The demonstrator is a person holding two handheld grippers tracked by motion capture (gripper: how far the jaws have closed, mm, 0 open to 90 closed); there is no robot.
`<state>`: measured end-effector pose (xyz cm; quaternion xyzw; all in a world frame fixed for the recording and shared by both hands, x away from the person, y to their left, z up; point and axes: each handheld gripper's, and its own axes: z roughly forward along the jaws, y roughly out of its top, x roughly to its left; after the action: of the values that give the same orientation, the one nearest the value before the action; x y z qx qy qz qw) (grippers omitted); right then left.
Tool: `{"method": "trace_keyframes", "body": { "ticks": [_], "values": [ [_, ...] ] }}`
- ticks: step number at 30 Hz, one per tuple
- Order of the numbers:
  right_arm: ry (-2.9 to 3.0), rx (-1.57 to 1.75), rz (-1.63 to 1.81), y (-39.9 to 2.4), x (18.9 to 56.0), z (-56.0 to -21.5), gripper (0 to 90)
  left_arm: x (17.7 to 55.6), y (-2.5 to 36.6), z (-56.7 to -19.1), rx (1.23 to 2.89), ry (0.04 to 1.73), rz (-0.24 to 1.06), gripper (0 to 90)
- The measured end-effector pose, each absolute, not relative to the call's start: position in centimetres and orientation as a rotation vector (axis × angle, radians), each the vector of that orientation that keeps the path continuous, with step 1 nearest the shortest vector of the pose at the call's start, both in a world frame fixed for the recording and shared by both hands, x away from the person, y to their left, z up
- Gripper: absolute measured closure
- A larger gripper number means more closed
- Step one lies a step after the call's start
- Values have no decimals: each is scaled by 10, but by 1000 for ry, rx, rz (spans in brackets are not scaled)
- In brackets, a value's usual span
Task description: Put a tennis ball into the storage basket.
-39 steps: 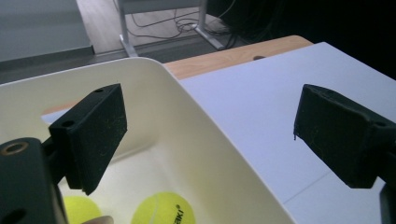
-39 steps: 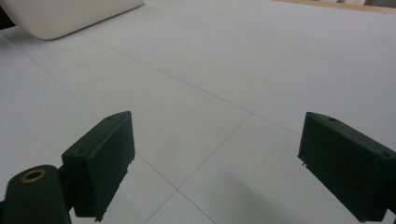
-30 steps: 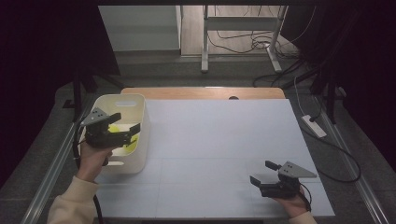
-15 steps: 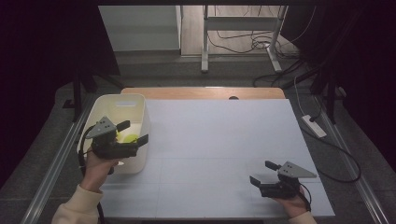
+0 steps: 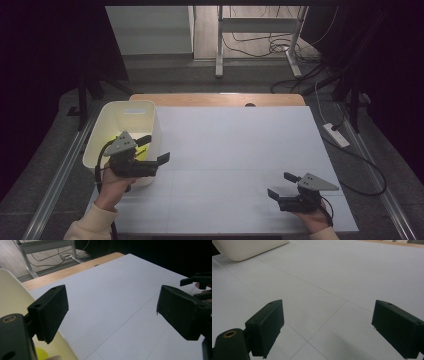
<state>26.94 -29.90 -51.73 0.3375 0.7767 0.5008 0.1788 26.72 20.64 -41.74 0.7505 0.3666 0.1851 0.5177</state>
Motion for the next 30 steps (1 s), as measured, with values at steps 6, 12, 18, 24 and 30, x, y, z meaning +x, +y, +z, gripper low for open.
{"method": "trace_keyframes", "body": {
  "ticks": [6, 12, 18, 24, 30],
  "values": [
    [2197, 956, 1419, -299, 269, -517, 106, 264, 197, -422, 1815, 842, 425, 113],
    [2196, 956, 1420, -299, 269, -517, 106, 260, 189, -427, 1832, 806, 404, 112],
    [2197, 955, 1419, -299, 269, -517, 106, 255, 181, -433, 1847, 772, 385, 114],
    [2197, 954, 1418, -299, 269, -517, 106, 247, 173, -437, 1876, 752, 453, 111],
    [2197, 952, 1419, -299, 269, -517, 106, 239, 163, -440, 1891, 701, 429, 111]
  ]
}}
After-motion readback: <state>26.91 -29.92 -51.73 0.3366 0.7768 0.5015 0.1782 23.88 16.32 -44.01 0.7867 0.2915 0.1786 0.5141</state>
